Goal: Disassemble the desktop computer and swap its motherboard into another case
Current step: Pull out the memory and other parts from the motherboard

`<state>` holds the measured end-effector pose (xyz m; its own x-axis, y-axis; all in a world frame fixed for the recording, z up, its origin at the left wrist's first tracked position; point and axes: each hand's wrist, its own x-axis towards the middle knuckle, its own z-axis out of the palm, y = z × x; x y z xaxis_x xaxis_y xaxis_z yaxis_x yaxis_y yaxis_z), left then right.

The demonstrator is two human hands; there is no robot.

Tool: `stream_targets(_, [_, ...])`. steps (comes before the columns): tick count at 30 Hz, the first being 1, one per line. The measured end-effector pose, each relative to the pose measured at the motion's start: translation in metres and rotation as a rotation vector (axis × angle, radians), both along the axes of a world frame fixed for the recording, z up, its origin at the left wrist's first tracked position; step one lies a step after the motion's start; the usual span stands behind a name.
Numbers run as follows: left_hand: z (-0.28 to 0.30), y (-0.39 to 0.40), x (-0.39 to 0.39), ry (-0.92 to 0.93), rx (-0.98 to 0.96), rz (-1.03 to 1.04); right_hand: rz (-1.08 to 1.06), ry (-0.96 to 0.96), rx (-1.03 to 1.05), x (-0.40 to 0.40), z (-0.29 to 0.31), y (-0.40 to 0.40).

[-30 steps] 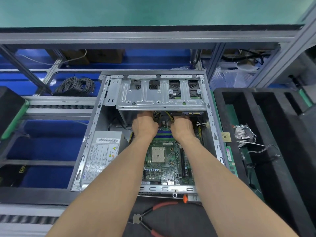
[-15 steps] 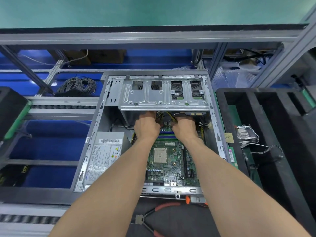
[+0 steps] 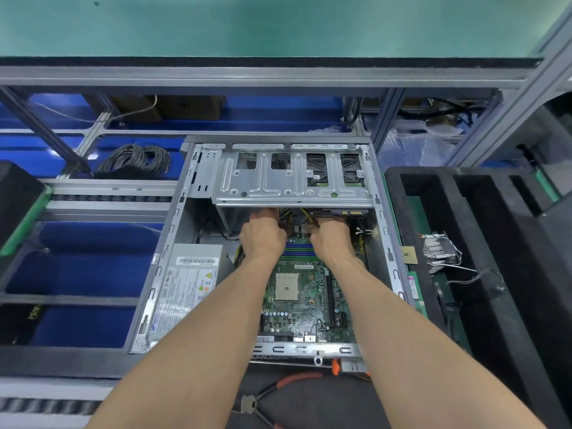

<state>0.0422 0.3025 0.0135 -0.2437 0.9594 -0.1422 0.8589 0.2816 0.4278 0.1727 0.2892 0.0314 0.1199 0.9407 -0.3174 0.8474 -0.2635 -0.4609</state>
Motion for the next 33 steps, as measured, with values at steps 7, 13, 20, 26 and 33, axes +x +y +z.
stream_targets(7, [0.003, 0.002, -0.002, 0.006, -0.081, -0.021, -0.037, 0.027, 0.086, -0.004, -0.003, -0.002])
stream_targets(13, [0.027, 0.007, -0.014, 0.060, -0.215, -0.111, -0.249, 0.178, 0.113, -0.005, -0.003, 0.003])
stream_targets(20, [0.051, 0.016, -0.036, 0.404, -0.431, -0.361, -0.360, 0.281, 0.063, -0.010, -0.005, 0.003])
stream_targets(26, [0.050, 0.020, -0.044, 0.430, -0.440, -0.411, 0.045, 0.272, 0.031, -0.022, -0.003, 0.000])
stream_targets(33, [0.046, 0.027, -0.054, 0.322, -0.442, -0.532, 0.253, 0.191, -0.054, -0.032, 0.002, 0.002])
